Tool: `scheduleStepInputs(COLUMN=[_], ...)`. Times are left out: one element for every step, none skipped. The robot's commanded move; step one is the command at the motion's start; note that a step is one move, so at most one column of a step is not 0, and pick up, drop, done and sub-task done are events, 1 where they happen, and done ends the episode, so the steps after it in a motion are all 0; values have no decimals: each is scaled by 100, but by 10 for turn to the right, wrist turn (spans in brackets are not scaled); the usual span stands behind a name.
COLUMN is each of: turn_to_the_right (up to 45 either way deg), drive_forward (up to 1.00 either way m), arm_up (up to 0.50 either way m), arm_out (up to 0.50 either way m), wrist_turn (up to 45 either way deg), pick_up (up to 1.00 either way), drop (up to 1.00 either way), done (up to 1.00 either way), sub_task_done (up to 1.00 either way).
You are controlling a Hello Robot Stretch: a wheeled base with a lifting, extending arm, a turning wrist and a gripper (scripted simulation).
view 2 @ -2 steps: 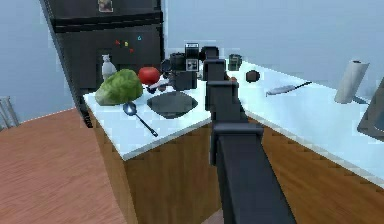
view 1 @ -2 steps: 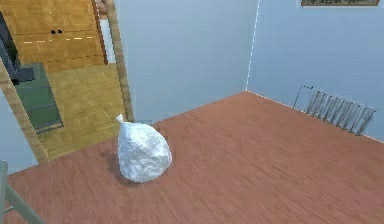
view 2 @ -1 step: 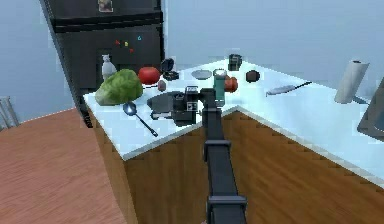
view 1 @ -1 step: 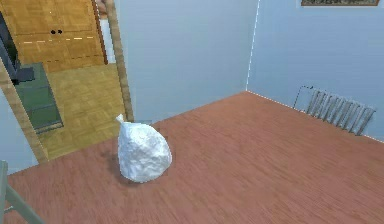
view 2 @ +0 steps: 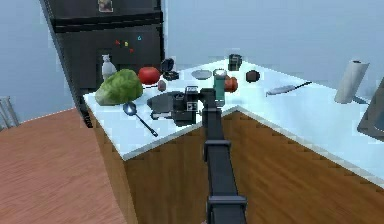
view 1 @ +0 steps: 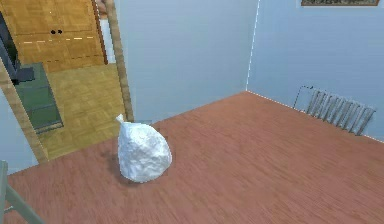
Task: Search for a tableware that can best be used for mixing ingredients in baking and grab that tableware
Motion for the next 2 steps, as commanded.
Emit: scheduleStepInputs(turn_to_the_right=[0,0], drive_forward=[0,0], arm_up=[10,0], arm_out=[0,0], wrist_turn=[0,0], pick_up=[0,0], drop=[0,0], done=[0,100], sub_task_done=[0,0])
